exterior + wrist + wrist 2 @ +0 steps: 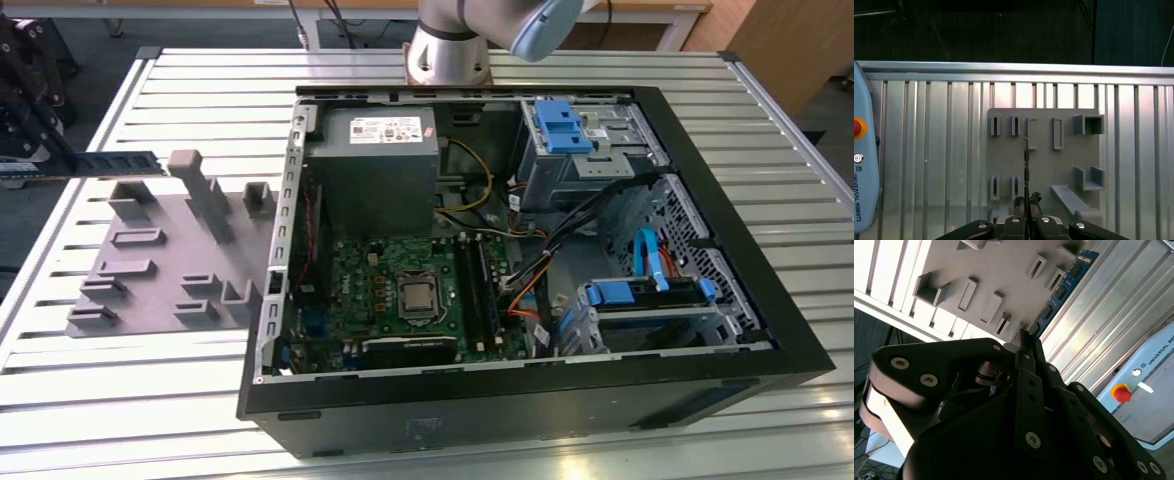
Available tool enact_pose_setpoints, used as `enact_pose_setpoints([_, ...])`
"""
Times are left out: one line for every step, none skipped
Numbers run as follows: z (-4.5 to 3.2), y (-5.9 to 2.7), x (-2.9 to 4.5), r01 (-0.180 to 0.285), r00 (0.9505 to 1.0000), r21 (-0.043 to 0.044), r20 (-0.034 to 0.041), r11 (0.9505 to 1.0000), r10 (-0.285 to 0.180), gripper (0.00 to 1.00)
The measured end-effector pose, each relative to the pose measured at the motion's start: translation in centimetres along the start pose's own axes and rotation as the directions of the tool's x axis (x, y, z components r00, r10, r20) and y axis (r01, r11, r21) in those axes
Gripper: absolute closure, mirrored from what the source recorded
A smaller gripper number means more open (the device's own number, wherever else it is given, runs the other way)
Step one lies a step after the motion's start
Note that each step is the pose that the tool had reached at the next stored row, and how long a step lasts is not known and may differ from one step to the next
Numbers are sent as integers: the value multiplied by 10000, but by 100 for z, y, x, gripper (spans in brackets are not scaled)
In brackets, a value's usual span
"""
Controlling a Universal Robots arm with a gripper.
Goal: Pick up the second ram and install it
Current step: 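Pick up the second ram and move it above second insertion slot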
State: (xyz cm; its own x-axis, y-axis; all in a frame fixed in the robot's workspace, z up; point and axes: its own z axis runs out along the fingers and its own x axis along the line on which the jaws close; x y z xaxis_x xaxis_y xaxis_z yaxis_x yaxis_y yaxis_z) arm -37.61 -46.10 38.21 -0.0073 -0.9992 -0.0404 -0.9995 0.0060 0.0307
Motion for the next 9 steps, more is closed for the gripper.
enact_pose_setpoints([-1,-5,0,0,10000,-1,0,10000,0,86])
enact_pose_setpoints([-1,-10,0,0,10000,-1,-1,10000,0,86])
enact_pose_setpoints([-1,-17,0,0,10000,-1,0,10000,0,86])
enact_pose_setpoints([0,-22,0,0,10000,1,0,10000,0,86])
enact_pose_setpoints([-1,-29,0,0,10000,-1,-1,10000,0,86])
enact_pose_setpoints([-2,-34,-1,-1,10000,-1,-1,10000,1,86])
enact_pose_setpoints([-1,-39,0,-1,10000,0,0,10000,1,86])
enact_pose_setpoints([-1,-43,-1,-1,10000,0,0,10000,1,86])
enact_pose_setpoints([-1,-47,-1,-1,10000,0,0,10000,1,86])
